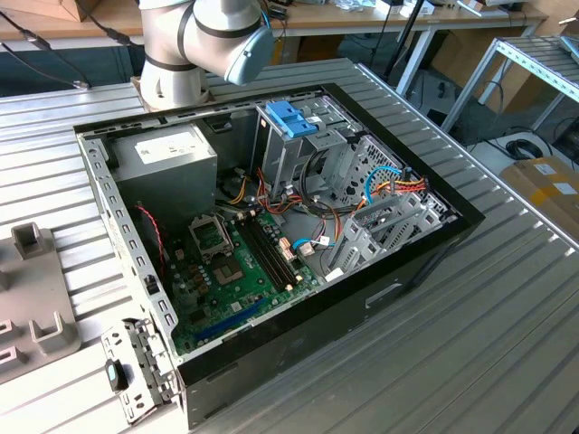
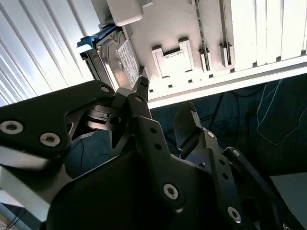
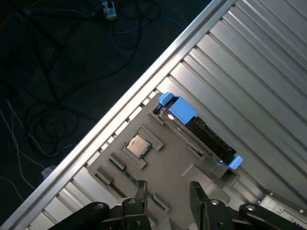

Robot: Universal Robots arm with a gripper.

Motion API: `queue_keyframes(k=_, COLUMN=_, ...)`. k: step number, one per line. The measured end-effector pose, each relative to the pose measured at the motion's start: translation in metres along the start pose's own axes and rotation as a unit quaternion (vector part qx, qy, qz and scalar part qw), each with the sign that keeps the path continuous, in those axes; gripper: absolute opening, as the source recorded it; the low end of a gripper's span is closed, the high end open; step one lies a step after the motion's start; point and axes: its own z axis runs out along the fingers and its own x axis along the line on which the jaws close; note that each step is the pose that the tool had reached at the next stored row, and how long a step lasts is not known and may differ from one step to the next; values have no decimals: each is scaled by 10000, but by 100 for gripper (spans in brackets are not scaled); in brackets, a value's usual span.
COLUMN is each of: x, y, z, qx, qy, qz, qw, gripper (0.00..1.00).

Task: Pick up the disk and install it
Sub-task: 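Pick up the disk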

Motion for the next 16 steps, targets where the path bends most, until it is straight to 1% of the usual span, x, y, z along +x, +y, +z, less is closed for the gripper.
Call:
queue_keyframes(k=1, x=0, y=0, z=0, qx=-3, qy=4, qz=-98, qw=10000, gripper=48)
queue_keyframes(k=5, x=0, y=0, z=0, qx=-7, qy=14, qz=-306, qw=9995, gripper=48)
queue_keyframes(k=9, x=0, y=0, z=0, qx=-13, qy=24, qz=-536, qw=9986, gripper=48)
queue_keyframes(k=13, x=0, y=0, z=0, qx=-19, qy=33, qz=-749, qw=9972, gripper=48)
queue_keyframes(k=15, x=0, y=0, z=0, qx=-21, qy=38, qz=-861, qw=9963, gripper=48)
queue_keyframes(k=16, x=0, y=0, z=0, qx=-23, qy=41, qz=-937, qw=9956, gripper=48)
